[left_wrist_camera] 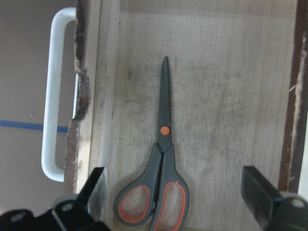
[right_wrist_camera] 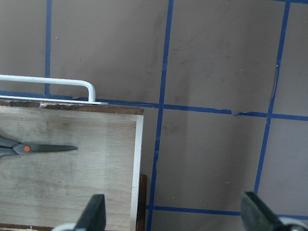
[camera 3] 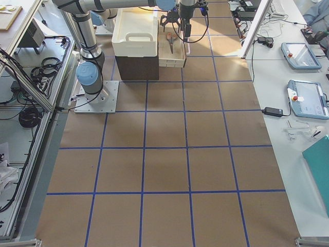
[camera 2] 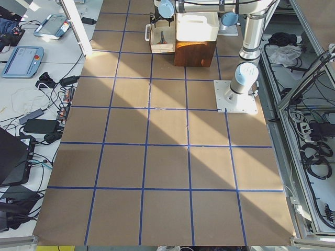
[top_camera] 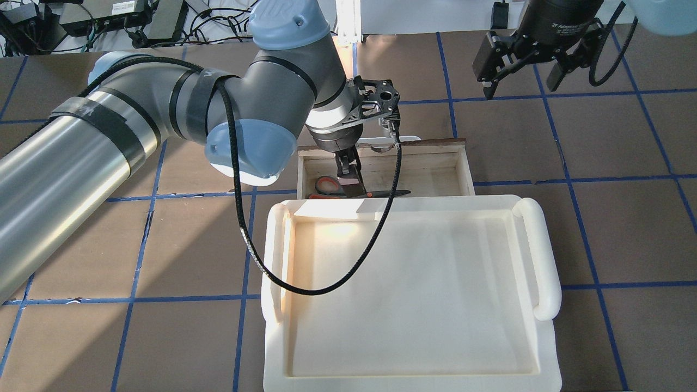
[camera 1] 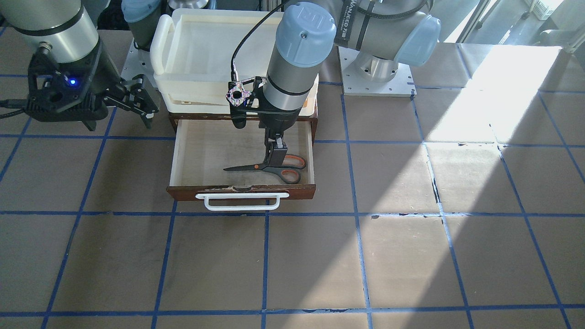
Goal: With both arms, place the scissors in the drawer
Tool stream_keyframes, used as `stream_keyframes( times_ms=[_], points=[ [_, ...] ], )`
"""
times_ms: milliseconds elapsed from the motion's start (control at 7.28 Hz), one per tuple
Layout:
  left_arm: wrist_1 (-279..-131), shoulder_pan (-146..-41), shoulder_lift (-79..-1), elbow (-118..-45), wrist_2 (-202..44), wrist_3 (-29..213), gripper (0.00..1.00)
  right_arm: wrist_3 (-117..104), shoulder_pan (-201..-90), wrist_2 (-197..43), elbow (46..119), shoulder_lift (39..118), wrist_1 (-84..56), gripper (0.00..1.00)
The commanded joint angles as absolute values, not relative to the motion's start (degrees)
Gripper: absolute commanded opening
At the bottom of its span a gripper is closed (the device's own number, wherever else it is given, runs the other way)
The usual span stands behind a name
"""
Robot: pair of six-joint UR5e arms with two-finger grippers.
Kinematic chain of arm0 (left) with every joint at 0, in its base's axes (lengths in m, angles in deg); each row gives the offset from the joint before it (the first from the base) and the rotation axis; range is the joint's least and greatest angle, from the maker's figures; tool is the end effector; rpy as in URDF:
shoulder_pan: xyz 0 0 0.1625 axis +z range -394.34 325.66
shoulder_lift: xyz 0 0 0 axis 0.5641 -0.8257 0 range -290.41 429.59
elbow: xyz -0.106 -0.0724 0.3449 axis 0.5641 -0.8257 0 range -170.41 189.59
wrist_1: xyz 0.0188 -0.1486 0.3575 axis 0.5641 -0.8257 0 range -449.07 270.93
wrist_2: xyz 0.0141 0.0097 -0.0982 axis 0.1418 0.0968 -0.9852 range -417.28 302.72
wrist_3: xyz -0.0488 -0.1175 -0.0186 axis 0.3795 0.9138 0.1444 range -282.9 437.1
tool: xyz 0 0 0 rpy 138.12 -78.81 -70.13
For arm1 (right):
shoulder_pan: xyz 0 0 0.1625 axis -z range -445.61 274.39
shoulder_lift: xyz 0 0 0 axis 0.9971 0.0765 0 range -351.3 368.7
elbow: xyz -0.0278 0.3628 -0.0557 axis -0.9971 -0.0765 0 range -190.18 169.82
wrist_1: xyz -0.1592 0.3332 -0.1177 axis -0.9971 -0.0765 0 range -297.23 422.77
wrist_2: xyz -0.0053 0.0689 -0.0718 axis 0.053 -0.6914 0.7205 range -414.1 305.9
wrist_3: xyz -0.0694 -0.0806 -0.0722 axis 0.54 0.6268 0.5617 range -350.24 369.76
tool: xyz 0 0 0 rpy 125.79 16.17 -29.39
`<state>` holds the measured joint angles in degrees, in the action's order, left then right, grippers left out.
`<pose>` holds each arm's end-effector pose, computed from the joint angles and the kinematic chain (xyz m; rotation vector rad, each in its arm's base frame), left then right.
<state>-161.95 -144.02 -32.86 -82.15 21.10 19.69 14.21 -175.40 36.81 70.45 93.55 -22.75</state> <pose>-0.3311 -0.4532 0.3119 -1.8514 -2.3116 0.1690 0.1293 -0.4956 0.4270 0.1154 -3.1237 -0.0079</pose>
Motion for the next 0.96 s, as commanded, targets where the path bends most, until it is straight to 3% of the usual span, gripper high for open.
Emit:
stream_keyframes(
  times_ms=[0,412,824],
  points=[
    [-162.5,-139.0,-29.9,-80.1,21.5,39.6,1.00,10.5,-175.3,36.3,70.5,93.9,-23.1,1.00],
    [-167.7,-127.5,-26.5,-79.4,22.7,53.4,1.00,4.9,-175.4,34.8,70.5,95.2,-22.7,1.00],
    [-169.1,-124.8,-23.9,-80.0,34.4,64.2,1.00,5.3,-175.5,34.9,70.6,95.9,-22.5,1.00]
  ],
)
